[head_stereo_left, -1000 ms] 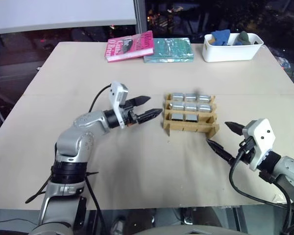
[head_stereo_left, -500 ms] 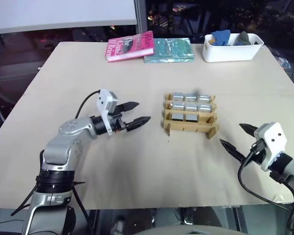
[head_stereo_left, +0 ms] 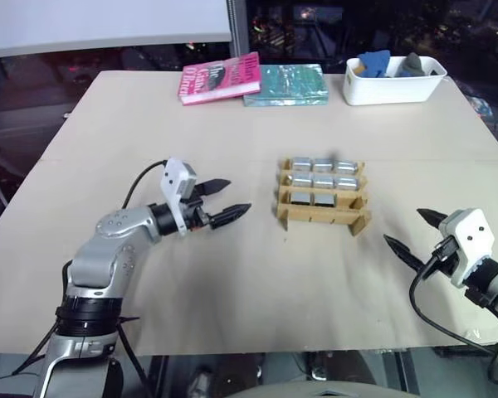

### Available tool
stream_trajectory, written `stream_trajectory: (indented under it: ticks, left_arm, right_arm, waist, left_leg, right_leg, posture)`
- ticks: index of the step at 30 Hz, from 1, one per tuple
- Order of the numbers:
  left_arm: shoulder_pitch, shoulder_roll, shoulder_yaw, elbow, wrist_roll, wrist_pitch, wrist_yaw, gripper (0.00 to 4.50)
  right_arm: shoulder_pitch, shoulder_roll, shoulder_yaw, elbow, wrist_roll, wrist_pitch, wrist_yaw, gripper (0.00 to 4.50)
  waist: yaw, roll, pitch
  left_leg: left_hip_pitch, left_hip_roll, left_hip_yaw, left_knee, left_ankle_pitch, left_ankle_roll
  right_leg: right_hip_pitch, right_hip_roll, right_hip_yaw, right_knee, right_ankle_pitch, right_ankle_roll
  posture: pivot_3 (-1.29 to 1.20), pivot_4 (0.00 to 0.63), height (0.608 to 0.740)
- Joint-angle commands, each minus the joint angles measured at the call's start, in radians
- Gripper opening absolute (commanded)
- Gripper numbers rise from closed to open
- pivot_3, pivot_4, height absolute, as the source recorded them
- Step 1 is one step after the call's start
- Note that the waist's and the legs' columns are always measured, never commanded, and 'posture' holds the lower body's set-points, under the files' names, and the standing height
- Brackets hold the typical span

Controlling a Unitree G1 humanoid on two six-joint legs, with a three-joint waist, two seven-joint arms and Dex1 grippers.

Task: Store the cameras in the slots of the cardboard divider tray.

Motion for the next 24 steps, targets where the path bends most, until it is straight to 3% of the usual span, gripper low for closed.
stream_trajectory:
  ticks: [1, 8, 24]
  left_arm:
    - [0.003, 0.019, 0.024, -0.044, -0.005, -0.008, -0.003, 4.42]
    - [0.029, 0.028, 0.027, -0.075, -0.01, 0.012, 0.008, 4.42]
    - [0.033, 0.0, 0.03, -0.103, -0.04, 0.059, 0.052, 4.42]
  right_arm:
    - [0.009, -0.003, -0.053, -0.006, 0.01, -0.023, 0.019, 4.5]
    - [0.032, -0.02, -0.095, 0.007, 0.024, -0.016, 0.067, 4.5]
    - [-0.004, -0.031, -0.094, -0.066, 0.027, 0.086, 0.021, 4.5]
  waist:
    - [0.0, 0.0, 0.0]
    - [0.0, 0.0, 0.0]
    - [0.0, 0.0, 0.0]
  left_leg:
    - [0.0, 0.0, 0.0, 0.0, 0.0, 0.0]
    - [0.0, 0.0, 0.0, 0.0, 0.0, 0.0]
    - [0.0, 0.0, 0.0, 0.0, 0.0, 0.0]
  right_leg:
    - [0.0, 0.0, 0.0, 0.0, 0.0, 0.0]
    - [0.0, 0.0, 0.0, 0.0, 0.0, 0.0]
    - [0.0, 0.0, 0.0, 0.0, 0.0, 0.0]
  posture:
    - [0.0, 0.15, 0.74]
    - [0.0, 0.15, 0.74]
    - [0.0, 0.15, 0.74]
